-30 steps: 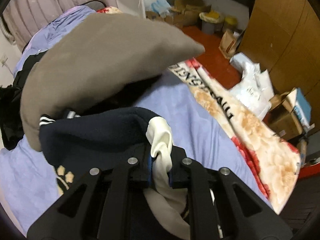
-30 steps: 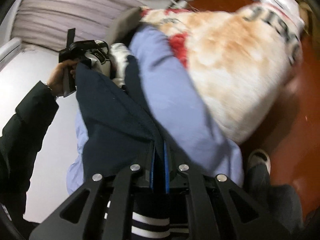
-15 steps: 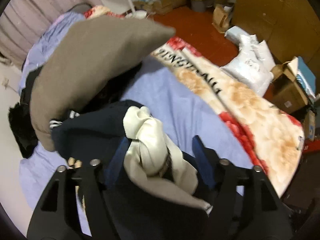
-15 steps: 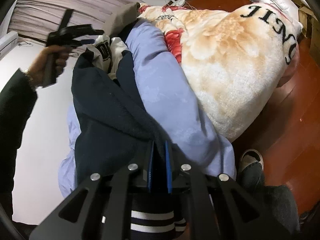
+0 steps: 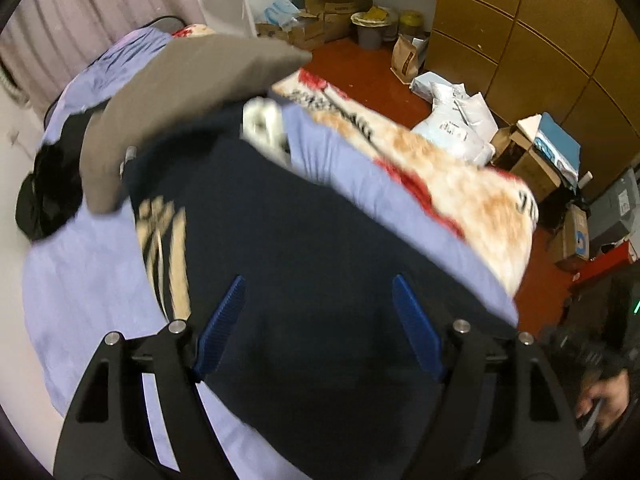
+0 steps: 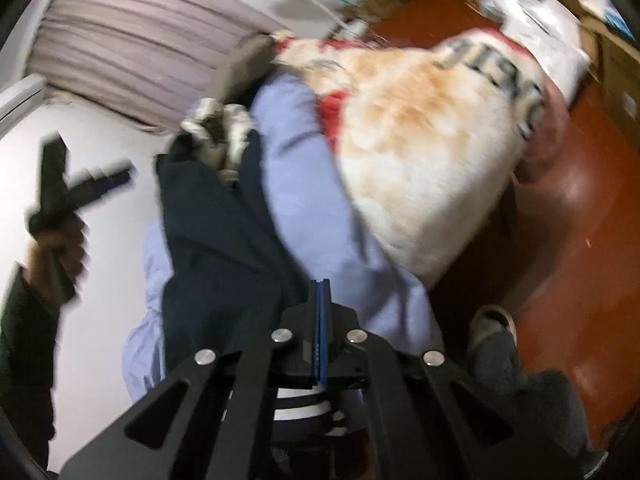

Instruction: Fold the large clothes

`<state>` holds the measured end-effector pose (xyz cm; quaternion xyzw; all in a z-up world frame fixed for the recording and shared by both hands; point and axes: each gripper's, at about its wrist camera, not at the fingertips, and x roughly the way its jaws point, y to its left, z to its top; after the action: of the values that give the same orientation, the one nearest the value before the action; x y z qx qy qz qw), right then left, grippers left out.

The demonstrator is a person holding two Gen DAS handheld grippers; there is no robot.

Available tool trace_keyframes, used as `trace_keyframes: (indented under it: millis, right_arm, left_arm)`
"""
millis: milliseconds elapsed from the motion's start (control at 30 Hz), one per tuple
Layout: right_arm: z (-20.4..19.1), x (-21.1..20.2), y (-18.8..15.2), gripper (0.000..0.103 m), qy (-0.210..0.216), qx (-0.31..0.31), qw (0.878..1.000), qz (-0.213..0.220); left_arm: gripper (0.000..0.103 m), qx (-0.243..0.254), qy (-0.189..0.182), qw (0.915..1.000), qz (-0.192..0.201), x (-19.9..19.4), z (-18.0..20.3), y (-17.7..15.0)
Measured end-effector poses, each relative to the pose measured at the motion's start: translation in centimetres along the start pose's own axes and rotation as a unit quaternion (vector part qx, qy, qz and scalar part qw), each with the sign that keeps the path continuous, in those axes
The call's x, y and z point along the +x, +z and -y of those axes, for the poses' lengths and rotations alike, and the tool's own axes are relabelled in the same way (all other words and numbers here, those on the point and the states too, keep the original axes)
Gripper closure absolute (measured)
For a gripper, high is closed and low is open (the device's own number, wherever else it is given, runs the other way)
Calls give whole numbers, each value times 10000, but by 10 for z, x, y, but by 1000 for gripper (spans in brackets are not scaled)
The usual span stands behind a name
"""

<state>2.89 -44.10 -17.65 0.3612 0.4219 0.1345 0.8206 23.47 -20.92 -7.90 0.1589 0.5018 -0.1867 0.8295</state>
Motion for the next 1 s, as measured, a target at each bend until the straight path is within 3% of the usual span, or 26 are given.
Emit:
trace_keyframes:
  millis: [100,200,233,333,400,567,667,767,833,933,1000]
  right_arm:
    - [-23,-3,3,99,277,-295,9991,134]
    - [-61,-2,11,99,134,-822,9963,222]
    - [-73,0,16,99,139,-929,9953,236]
    - [-123,19,42,99,56,-1456,9893,98]
    - [-165,39,65,99,-40,-1912,9815,16]
    - [-265,123,134,100,-527,-2985,9520,-413]
    - [-299,190,164,100,-929,-3361,9340,-779]
    - [-306,262,185,100,-1257,-3304,9268,-1263]
    - [-297,293,188,101,-1539,-3210,9218,-1535]
    - [-258,340,197,103,-2225,-2980,9105,-1805]
    - [-229,358,201,103,-2413,-2737,9103,-1956]
  left_arm:
    - [29,-132,27,9991,414,-3,8,-48]
    - [32,-473,-301,9960,699,5,10,-78]
    - [45,-579,-484,9946,709,13,11,-86]
    - [68,-762,-936,9901,719,41,18,-107]
    - [70,-849,-1283,9856,704,56,25,-117]
    - [70,-582,-1221,9853,1045,66,40,-136]
    - [70,-384,-1144,9861,1138,74,46,-150]
    - [69,-157,-959,9883,1176,78,54,-156]
    - [69,-221,-1036,9873,1187,76,53,-159]
    - [70,-228,-1122,9864,1183,76,54,-158]
    - [70,-213,-1157,9861,1177,74,54,-160]
